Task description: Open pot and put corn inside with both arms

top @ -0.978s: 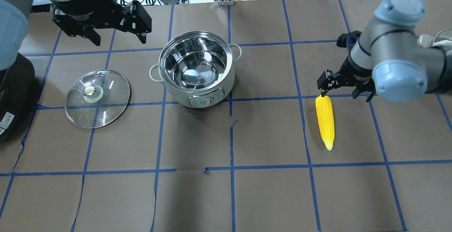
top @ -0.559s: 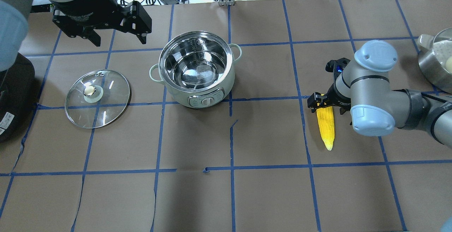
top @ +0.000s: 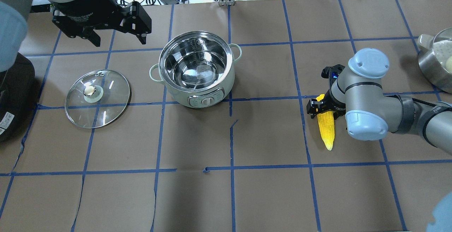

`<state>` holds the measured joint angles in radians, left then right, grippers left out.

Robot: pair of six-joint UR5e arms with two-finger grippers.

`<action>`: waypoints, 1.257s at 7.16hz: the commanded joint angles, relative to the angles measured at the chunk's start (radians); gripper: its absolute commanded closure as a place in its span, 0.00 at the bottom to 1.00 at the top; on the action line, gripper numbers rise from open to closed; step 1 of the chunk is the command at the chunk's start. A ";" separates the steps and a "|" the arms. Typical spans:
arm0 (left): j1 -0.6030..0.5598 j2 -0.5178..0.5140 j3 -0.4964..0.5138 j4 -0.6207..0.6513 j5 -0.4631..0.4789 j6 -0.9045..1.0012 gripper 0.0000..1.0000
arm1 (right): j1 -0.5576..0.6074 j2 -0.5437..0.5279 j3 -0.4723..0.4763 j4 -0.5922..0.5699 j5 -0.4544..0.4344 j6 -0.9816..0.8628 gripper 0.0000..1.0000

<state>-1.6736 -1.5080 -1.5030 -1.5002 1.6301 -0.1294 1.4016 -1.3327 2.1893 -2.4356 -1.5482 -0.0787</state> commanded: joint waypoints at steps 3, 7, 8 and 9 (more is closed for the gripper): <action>0.000 0.002 -0.002 0.000 0.001 0.002 0.00 | 0.007 -0.008 -0.115 0.068 -0.007 -0.001 1.00; 0.000 -0.003 0.001 0.002 -0.006 -0.003 0.00 | 0.152 0.082 -0.562 0.378 0.054 0.026 1.00; 0.000 -0.006 0.003 0.005 -0.006 0.005 0.00 | 0.239 0.133 -0.682 0.421 0.057 0.071 1.00; 0.000 -0.006 0.000 0.018 -0.004 0.007 0.00 | 0.320 0.183 -0.779 0.434 0.059 0.161 1.00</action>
<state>-1.6736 -1.5129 -1.5018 -1.4934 1.6253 -0.1262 1.6230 -1.2111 1.5428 -2.0338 -1.4968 -0.0028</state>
